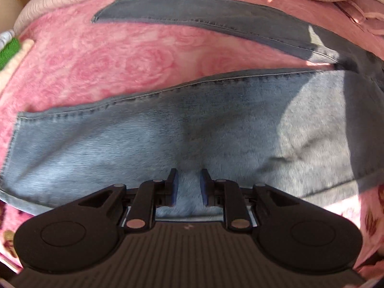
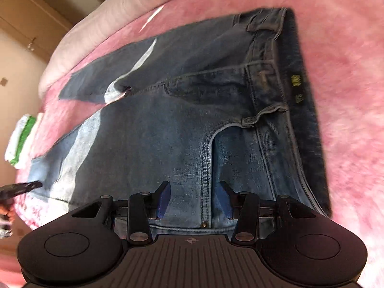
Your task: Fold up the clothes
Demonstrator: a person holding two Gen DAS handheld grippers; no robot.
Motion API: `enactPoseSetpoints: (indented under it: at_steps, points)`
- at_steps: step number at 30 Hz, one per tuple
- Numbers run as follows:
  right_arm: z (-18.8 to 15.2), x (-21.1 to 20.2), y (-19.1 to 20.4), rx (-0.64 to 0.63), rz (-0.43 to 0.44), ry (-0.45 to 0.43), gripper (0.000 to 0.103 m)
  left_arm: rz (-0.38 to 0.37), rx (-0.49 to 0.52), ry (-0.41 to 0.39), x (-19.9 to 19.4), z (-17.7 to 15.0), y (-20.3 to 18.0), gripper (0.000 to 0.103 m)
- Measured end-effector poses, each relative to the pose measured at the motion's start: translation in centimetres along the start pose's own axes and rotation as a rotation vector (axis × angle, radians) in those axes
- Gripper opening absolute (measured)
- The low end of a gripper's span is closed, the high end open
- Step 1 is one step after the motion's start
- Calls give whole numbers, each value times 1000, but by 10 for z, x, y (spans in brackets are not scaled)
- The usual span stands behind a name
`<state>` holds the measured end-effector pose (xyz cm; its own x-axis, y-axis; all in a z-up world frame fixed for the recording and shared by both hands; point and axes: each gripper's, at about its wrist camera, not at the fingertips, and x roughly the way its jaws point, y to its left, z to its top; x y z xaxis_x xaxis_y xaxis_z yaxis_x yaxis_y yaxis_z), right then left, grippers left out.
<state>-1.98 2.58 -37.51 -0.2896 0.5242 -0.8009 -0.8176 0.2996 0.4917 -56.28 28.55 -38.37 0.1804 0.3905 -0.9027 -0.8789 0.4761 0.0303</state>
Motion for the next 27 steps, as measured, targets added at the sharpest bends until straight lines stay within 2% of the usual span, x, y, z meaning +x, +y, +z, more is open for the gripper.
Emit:
enactPoseSetpoints:
  at_steps: [4,7,9,14,15,16,17,19,21,22,25,27]
  points:
    - [4,15,-28,53,118,39,45,-19,-44,12,7,0,2,17]
    - [7,15,-43,106,226,104,26,-46,-82,13,7,0,6,17]
    - [9,15,-53,140,297,146,22,-64,-93,16,7,-1,6,17]
    - [20,36,-44,133,323,145,21,-81,-50,26,7,1,0,17]
    - [22,39,-36,107,326,156,14,-84,-42,29,7,1,-1,17]
    - [23,36,-29,66,318,165,0,-87,-33,31,7,2,-3,15]
    - [24,32,-22,25,310,174,0,-89,-18,32,6,2,-3,14]
    - [28,13,-18,-4,354,177,0,-88,33,33,3,1,-6,14]
    - [31,-3,-21,-32,318,185,0,-82,109,27,-1,-2,-14,14]
    - [29,-3,-22,-76,244,215,0,-79,147,24,-3,-3,-18,14]
    - [24,20,-28,-95,91,285,0,-71,261,15,-9,-8,-31,14]
    - [25,23,-19,-97,39,261,0,-65,337,10,-13,-10,-39,14]
